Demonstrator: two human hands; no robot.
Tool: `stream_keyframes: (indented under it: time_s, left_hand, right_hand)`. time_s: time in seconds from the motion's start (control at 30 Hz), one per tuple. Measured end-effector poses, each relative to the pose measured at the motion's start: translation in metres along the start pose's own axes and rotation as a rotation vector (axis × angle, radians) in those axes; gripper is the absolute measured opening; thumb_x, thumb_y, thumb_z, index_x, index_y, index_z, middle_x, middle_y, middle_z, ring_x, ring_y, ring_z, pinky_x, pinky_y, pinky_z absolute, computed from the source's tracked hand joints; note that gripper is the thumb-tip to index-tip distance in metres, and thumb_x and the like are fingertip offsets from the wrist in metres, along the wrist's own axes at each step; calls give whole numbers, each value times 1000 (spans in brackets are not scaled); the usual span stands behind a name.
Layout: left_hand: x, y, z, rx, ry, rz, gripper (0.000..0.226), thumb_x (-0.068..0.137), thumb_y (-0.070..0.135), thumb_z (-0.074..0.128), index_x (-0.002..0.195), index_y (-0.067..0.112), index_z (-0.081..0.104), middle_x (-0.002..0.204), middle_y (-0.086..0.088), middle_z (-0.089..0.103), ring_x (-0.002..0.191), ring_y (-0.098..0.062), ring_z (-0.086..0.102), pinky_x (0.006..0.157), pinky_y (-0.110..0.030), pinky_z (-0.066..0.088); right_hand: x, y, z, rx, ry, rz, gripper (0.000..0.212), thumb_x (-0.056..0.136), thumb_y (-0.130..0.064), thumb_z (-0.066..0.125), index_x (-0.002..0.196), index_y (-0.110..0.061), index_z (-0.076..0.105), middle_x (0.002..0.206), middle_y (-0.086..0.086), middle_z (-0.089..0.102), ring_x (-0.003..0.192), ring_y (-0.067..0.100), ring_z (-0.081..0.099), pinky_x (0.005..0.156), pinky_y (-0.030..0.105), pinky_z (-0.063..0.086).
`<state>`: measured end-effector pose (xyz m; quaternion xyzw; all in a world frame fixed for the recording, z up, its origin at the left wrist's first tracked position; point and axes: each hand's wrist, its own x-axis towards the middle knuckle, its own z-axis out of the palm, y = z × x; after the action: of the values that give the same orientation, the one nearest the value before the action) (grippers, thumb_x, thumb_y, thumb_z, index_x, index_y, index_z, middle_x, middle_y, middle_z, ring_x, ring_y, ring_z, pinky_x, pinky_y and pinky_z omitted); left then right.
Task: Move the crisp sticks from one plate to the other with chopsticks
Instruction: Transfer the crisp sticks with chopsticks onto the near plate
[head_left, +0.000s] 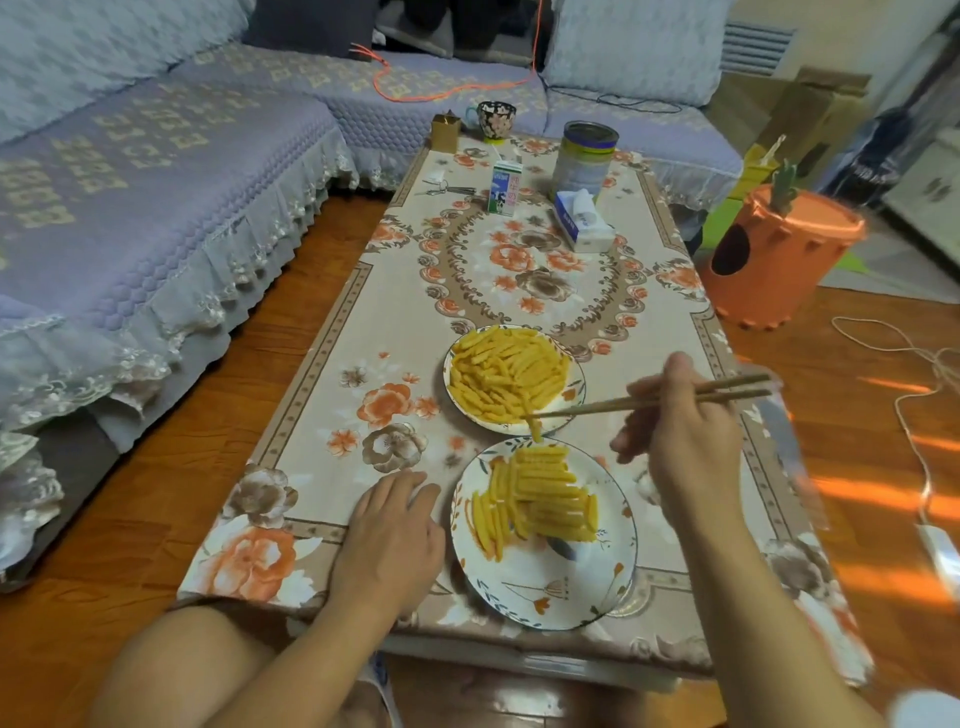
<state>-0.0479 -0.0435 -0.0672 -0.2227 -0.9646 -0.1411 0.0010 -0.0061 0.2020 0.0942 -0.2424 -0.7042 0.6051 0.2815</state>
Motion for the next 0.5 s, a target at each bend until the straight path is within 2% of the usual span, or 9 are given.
stream_keyframes:
  time_s: [0.07,0.2,0.3,0.4,0.5]
  left_hand:
    - [0,0,1,0,-2,3,53,90,35,31,124,17,67,132,-3,61,126,-25,54,101,-45,52]
    - [-1,0,3,-3,-10,-3,53,92,34,31,129,18,65,137,-2,58,131,-25,50,104,-45,49]
    - [0,2,4,-8,-25,-20,50,93,33,35,133,18,63,142,-2,55,135,-24,47,107,-44,46]
    - [-2,4,5,-8,-17,-17,52,95,34,32,132,17,64,142,-3,56,135,-24,48,107,-44,46]
    - [-2,4,4,-10,-13,-3,57,93,36,27,129,15,67,138,-5,60,132,-25,51,105,-44,49]
  right_hand:
    - [-15,3,-33,-5,90,54,53,110,-39,40,77,-6,65,54,17,60,40,23,58,41,31,48]
    - [-40,15,-72,-116,177,72,55,110,-40,39,78,-4,65,44,7,59,38,21,58,41,32,47]
    - [-50,19,-79,-158,164,79,54,110,-37,41,80,2,64,47,9,57,40,23,59,41,33,48]
    - [-53,19,-81,-190,146,54,48,109,-33,45,80,0,65,51,14,58,41,24,59,43,36,48]
    - [-46,15,-83,-172,164,33,48,109,-34,45,80,-2,66,48,10,57,41,25,57,43,37,46]
